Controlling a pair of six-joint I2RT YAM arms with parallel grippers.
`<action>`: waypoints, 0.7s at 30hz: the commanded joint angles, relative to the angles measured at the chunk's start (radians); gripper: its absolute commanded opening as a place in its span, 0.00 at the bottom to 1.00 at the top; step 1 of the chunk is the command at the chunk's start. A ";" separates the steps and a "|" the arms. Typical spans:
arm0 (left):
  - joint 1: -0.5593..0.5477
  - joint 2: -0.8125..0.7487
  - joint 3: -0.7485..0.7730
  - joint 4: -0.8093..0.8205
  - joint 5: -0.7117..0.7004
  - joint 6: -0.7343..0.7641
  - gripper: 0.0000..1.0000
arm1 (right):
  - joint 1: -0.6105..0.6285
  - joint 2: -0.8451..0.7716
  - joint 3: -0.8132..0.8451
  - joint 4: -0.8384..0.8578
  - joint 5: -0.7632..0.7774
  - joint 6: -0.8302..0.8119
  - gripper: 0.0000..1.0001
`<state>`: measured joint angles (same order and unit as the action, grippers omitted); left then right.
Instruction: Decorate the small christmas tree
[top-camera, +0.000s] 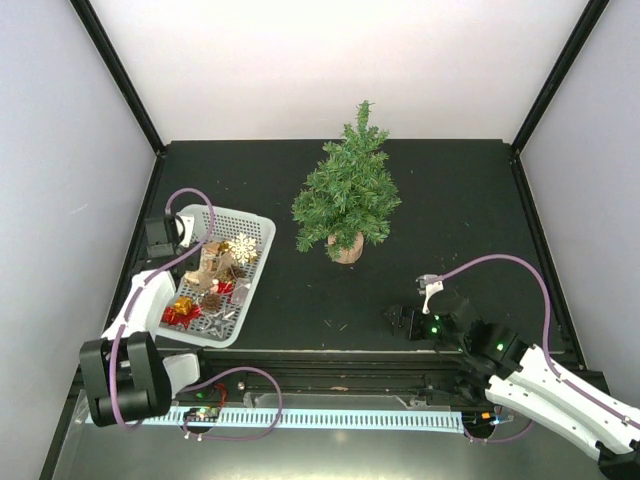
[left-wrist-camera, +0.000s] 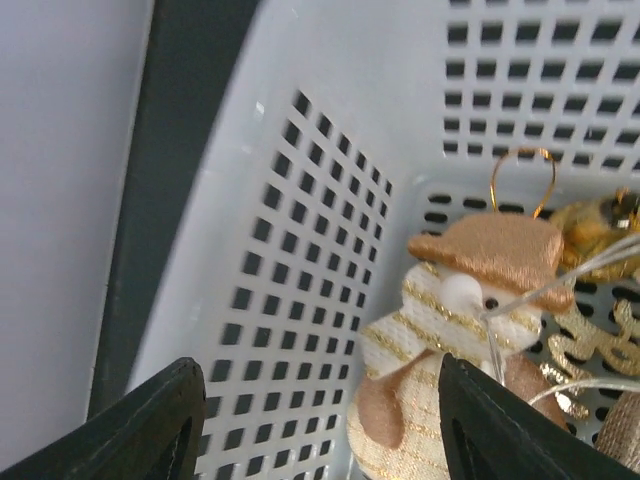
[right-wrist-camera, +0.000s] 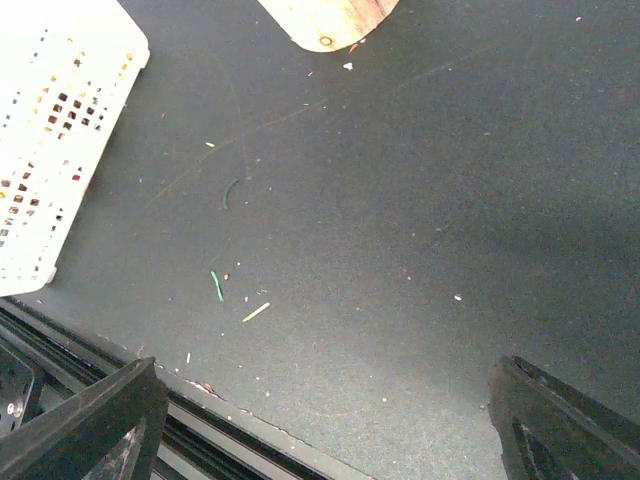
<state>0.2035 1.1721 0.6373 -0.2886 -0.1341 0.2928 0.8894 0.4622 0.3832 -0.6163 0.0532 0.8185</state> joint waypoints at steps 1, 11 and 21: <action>0.009 -0.063 0.012 0.030 0.027 -0.036 0.65 | 0.000 -0.020 -0.022 0.019 0.002 0.007 0.88; 0.010 0.013 0.180 -0.220 0.515 0.257 0.69 | 0.000 -0.021 -0.020 0.016 -0.007 0.005 0.88; 0.012 0.176 0.253 -0.239 0.507 0.317 0.66 | 0.000 0.026 0.000 0.037 -0.014 -0.001 0.88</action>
<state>0.2085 1.3010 0.8482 -0.4862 0.3332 0.5518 0.8894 0.4698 0.3641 -0.6064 0.0460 0.8185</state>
